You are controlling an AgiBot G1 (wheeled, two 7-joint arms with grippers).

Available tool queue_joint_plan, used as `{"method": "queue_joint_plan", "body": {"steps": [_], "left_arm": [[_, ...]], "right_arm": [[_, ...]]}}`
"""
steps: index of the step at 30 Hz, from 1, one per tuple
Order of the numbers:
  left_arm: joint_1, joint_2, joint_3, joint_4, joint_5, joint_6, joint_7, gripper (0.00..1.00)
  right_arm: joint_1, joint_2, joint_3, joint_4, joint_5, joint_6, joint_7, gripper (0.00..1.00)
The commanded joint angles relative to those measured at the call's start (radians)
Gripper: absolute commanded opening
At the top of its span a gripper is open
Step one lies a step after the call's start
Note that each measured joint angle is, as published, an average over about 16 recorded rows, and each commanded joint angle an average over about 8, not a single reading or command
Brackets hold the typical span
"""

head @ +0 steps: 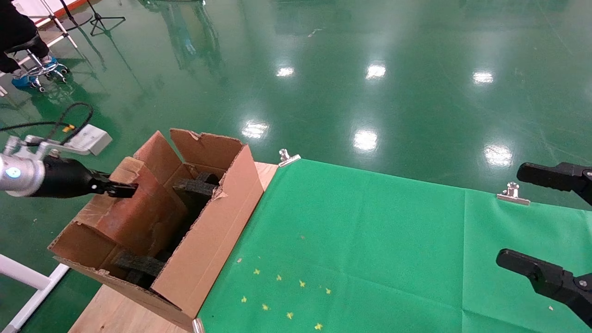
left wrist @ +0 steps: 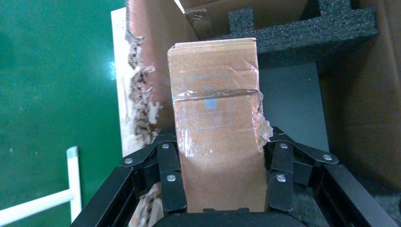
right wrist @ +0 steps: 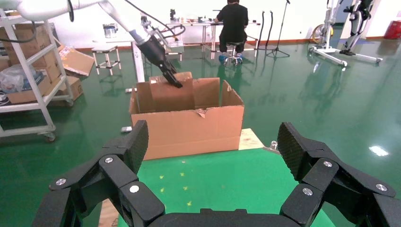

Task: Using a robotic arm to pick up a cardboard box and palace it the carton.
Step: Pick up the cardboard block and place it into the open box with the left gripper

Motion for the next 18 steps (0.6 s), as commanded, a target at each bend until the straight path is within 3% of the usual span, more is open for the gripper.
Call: {"method": "queue_joint_plan", "body": {"steps": [1,8,10,16,18], "left_arm": [[0.013,0.016,-0.003,0.042,-0.011,-0.031,0.027,0.0],[0.034,0.082,-0.009,0.206,-0.028,-0.116,0.123,0.0],[0.032,0.101,-0.009,0.255,-0.029,-0.131,0.15,0.06],[0.022,0.134,-0.017,0.366,-0.043,-0.165,0.214,0.81],[0.021,0.139,-0.019,0.383,-0.046,-0.172,0.222,1.0]], "right_arm": [[0.0,0.0,0.0,0.0,0.0,0.0,0.0,1.0],[0.0,0.0,0.0,0.0,0.0,0.0,0.0,1.0],[0.0,0.0,0.0,0.0,0.0,0.0,0.0,1.0],[0.0,0.0,0.0,0.0,0.0,0.0,0.0,1.0],[0.0,0.0,0.0,0.0,0.0,0.0,0.0,1.0]]}}
